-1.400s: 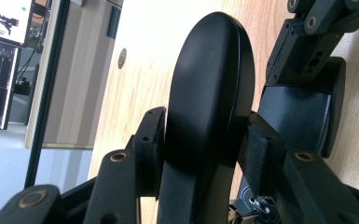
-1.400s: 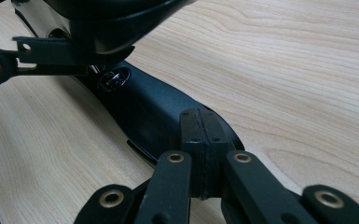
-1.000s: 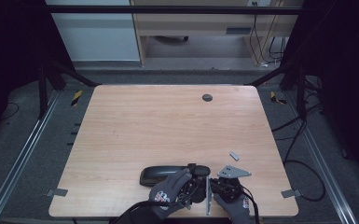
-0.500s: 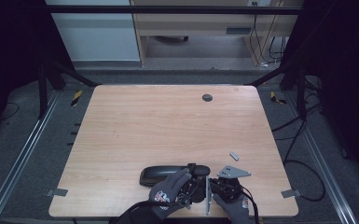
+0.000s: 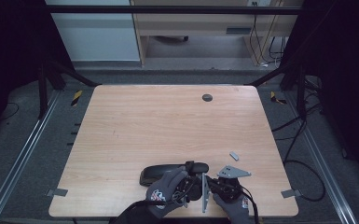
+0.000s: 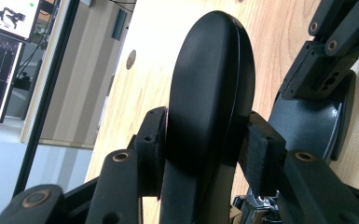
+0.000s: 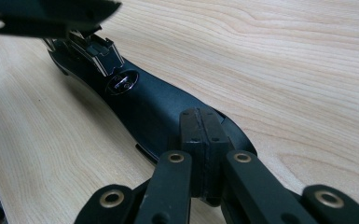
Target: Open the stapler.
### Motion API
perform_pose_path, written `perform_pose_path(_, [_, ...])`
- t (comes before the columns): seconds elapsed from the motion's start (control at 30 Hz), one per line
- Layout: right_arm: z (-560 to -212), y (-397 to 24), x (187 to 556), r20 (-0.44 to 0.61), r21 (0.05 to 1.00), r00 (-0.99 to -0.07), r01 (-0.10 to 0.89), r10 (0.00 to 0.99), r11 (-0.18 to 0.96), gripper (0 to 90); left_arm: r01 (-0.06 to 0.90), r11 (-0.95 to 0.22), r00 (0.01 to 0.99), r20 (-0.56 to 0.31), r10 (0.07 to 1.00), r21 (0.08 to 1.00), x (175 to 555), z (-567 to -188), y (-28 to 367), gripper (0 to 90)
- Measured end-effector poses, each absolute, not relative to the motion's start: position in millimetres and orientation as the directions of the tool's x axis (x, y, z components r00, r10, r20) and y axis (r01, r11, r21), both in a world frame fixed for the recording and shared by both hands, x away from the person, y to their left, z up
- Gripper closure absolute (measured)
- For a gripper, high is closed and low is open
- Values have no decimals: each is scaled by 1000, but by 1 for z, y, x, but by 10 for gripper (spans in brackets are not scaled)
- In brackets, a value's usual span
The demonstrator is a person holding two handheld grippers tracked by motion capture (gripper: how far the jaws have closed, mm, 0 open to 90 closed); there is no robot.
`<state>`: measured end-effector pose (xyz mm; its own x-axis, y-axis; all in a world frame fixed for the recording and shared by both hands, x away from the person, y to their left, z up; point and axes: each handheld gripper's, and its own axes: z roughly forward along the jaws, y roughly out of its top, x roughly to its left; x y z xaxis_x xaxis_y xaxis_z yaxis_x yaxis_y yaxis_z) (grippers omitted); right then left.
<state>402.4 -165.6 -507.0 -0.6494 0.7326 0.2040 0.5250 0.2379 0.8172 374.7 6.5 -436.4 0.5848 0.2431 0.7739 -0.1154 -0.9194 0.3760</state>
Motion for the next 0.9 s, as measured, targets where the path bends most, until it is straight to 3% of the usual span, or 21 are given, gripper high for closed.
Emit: perform_pose_path(0.9, [-507,-165,402,206,818,-648,525,733,234,900,-102,-868,576,740,348,487,373,-412,29,571])
